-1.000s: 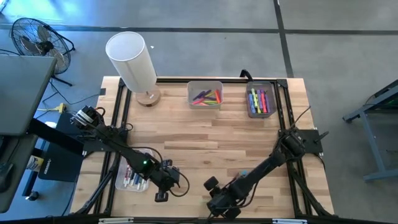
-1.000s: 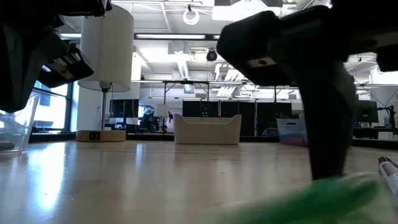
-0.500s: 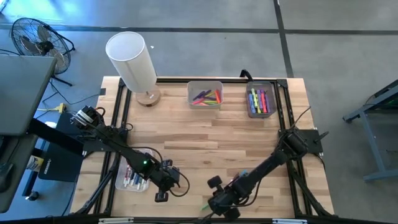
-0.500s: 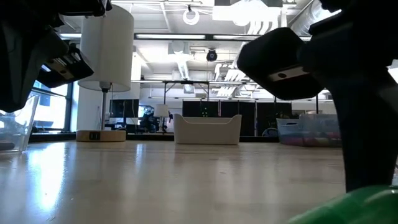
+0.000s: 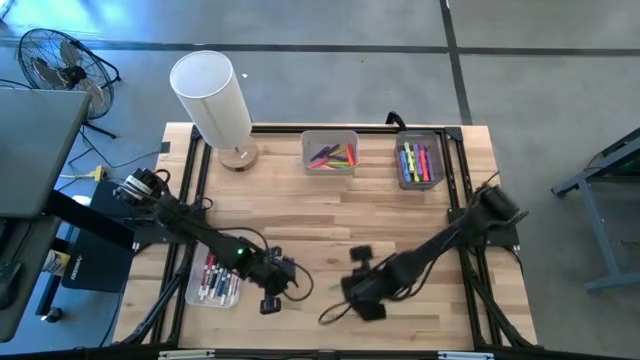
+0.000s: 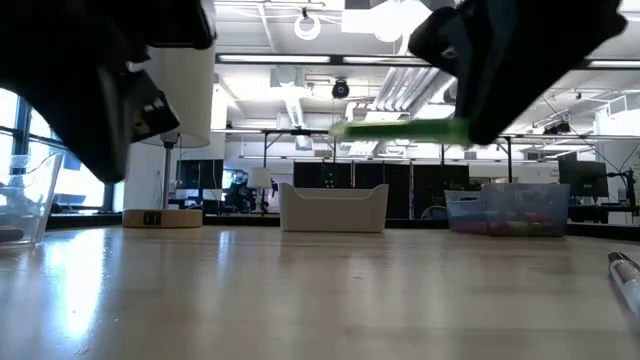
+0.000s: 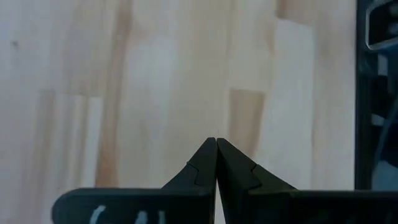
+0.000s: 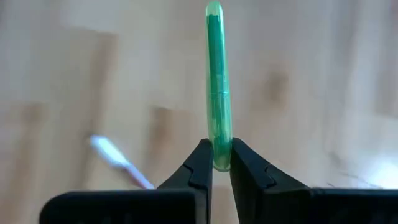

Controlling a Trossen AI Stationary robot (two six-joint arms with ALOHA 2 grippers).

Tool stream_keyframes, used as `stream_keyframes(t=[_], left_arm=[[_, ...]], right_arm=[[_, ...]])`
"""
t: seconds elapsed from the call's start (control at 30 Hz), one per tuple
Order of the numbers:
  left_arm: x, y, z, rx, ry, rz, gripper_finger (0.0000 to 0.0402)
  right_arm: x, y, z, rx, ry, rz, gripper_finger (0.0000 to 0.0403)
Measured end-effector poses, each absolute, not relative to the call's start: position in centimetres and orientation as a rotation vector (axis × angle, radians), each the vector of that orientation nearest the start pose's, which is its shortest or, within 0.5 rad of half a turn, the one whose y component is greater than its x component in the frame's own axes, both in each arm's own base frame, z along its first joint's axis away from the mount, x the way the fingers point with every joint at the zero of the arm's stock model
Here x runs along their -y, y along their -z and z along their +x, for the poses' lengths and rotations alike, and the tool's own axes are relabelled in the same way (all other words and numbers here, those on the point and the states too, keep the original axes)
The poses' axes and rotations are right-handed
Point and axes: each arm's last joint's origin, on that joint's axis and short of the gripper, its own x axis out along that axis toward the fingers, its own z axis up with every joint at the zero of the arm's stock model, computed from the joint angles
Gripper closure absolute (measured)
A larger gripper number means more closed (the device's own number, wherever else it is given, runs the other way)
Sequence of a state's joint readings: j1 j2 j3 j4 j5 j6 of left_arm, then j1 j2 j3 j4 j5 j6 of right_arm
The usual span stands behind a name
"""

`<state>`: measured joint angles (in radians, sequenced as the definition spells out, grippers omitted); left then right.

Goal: Pick & Place Markers
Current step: Put the green pen into the white bin

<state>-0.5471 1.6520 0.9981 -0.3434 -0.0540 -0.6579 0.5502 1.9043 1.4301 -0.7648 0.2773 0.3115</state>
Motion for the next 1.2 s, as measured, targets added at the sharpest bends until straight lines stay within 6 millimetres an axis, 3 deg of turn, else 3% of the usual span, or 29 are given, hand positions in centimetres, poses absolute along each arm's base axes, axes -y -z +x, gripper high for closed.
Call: stream_keyframes(t=[0.13,0.3,0.4,0.5,0.63,0.87,1.03,1.2], left_arm=[[15.6,-18.4,28.5,-1.059,0.097,-0.330,0.0401],[14.2,-18.4,29.3,-1.050,0.059,-0.363,0.0401],[12.9,-18.6,30.0,-1.027,0.005,-0.379,0.0401],[11.2,-19.2,31.0,-0.991,-0.053,-0.408,0.0401],[9.1,-20.3,32.4,-0.936,-0.106,-0.449,0.0401],[6.3,-21.3,33.7,-0.869,-0.172,-0.444,0.0401],[5.3,-21.7,34.3,-0.800,-0.189,-0.434,0.0401],[5.2,-21.9,34.4,-0.767,-0.231,-0.425,0.0401]], right_arm=[[-15.7,-22.0,29.8,-1.097,0.077,-0.085,0.0378],[-10.9,-22.6,24.8,-0.967,0.268,0.231,0.0378],[-7.9,-23.2,23.1,-0.840,0.344,0.338,0.0378],[-4.9,-24.0,22.7,-0.747,0.378,0.363,0.0378],[-0.5,-25.6,23.8,-0.712,0.354,0.302,0.0378],[7.7,-27.6,28.7,-0.745,0.430,0.149,0.0378],[13.8,-26.3,32.9,-0.826,0.464,0.125,0.0378],[18.6,-22.7,35.3,-1.023,0.499,0.156,0.0370]])
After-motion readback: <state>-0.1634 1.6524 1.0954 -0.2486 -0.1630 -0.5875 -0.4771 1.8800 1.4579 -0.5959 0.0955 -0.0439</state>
